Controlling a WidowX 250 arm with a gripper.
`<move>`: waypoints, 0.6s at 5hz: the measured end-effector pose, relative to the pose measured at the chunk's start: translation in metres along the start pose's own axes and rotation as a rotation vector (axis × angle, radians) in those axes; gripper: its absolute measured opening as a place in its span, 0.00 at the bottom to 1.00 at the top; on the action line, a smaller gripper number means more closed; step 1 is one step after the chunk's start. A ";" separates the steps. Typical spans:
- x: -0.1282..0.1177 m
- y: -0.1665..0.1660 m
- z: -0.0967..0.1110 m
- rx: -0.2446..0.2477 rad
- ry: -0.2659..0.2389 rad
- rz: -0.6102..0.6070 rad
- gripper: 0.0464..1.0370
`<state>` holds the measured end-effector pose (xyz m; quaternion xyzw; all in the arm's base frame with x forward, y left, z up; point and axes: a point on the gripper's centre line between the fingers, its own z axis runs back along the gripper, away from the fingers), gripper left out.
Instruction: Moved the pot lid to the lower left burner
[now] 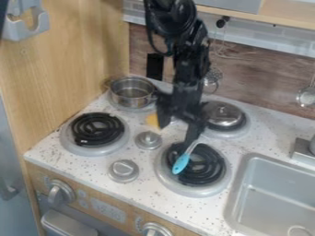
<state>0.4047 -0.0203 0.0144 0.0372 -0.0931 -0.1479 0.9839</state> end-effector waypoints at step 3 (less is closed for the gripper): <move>0.081 -0.001 -0.009 -0.064 -0.391 0.026 0.96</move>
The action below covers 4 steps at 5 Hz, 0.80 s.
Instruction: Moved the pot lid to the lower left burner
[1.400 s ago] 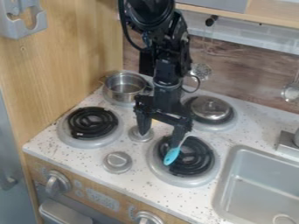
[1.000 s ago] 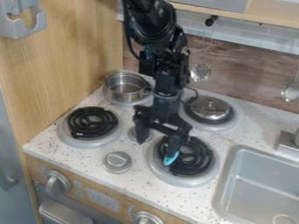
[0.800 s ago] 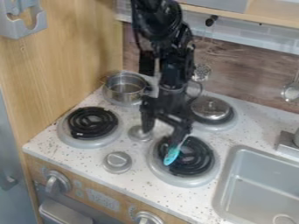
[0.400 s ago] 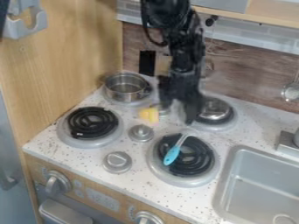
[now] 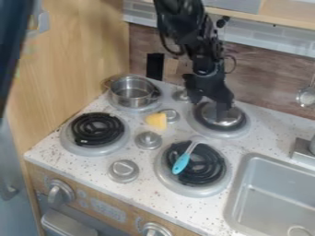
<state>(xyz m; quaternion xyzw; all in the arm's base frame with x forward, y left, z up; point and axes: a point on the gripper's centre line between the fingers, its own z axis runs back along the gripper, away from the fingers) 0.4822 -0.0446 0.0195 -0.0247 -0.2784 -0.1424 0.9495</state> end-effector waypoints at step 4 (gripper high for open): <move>0.041 0.008 -0.040 0.052 -0.165 0.034 0.96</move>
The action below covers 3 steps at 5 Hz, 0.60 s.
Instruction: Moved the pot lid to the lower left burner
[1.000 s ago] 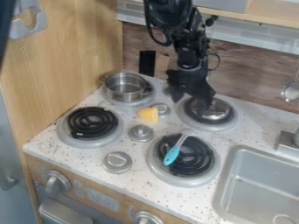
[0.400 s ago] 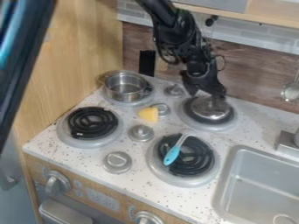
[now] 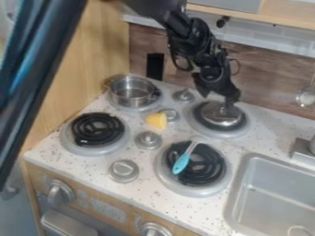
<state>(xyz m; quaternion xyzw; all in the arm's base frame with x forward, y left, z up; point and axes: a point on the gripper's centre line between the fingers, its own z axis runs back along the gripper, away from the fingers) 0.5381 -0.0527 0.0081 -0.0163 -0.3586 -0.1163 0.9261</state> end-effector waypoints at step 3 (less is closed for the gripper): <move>-0.003 -0.002 -0.027 -0.025 0.045 0.044 0.94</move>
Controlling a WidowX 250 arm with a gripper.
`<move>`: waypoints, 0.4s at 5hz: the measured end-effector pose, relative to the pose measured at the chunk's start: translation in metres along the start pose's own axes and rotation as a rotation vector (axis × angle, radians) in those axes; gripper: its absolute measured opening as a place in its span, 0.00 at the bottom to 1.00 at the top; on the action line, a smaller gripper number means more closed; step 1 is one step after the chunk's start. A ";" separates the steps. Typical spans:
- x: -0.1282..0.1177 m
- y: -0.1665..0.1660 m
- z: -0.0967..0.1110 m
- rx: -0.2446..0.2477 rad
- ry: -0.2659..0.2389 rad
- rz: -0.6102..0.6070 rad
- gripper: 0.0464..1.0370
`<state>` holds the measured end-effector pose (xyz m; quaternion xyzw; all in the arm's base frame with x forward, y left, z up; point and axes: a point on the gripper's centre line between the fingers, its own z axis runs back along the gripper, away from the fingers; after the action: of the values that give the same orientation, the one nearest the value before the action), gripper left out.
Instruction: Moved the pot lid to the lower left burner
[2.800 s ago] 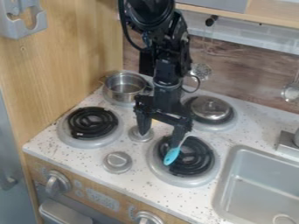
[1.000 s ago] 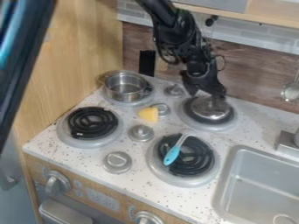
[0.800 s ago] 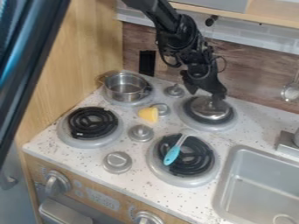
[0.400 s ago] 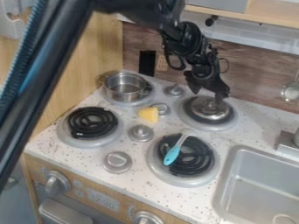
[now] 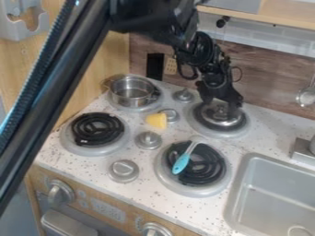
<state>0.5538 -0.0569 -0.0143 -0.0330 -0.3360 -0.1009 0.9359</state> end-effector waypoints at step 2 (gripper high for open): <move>-0.001 -0.001 0.000 -0.002 0.008 0.001 0.52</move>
<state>0.5528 -0.0577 -0.0150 -0.0335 -0.3322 -0.1010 0.9372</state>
